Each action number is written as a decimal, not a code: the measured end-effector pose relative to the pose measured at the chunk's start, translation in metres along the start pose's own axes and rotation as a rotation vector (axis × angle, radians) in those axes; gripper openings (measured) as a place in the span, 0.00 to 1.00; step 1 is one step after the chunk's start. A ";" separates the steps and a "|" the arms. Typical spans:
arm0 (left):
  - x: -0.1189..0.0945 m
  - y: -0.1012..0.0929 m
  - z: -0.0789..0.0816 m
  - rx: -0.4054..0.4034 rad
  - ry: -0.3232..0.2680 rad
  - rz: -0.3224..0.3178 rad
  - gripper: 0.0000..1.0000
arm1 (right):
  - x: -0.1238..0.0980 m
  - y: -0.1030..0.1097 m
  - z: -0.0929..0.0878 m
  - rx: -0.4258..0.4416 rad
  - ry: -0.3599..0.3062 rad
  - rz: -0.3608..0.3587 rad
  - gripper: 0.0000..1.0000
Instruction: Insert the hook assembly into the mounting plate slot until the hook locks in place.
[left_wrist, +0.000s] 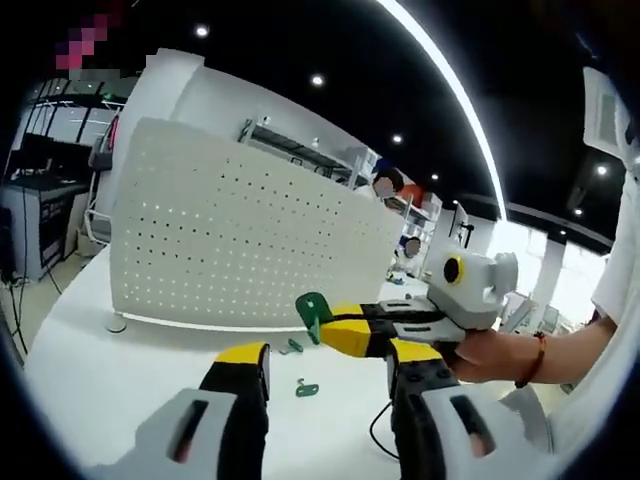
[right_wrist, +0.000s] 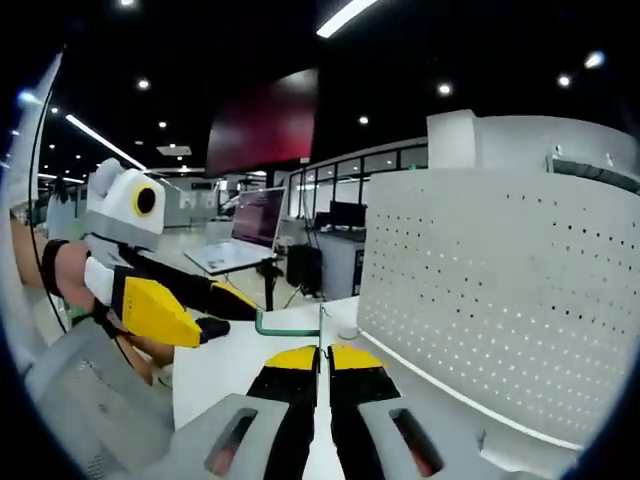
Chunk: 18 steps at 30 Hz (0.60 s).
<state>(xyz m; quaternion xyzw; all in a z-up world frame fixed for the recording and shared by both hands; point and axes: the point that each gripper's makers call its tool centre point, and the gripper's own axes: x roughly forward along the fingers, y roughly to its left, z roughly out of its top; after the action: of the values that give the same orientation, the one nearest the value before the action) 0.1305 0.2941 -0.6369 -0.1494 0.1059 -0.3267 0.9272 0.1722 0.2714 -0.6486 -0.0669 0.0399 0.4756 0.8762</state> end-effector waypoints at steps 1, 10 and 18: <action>0.001 -0.001 0.000 -0.018 0.002 -0.008 0.46 | 0.000 0.001 0.001 0.011 -0.006 0.003 0.02; -0.001 -0.002 0.010 -0.118 -0.057 -0.044 0.27 | -0.002 0.009 0.014 0.041 -0.068 0.017 0.02; 0.000 -0.003 0.017 -0.194 -0.108 -0.067 0.18 | -0.002 0.015 0.022 0.064 -0.107 0.029 0.02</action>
<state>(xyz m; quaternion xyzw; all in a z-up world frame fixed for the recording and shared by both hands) 0.1333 0.2954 -0.6198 -0.2593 0.0818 -0.3371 0.9014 0.1581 0.2812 -0.6280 -0.0126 0.0092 0.4897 0.8717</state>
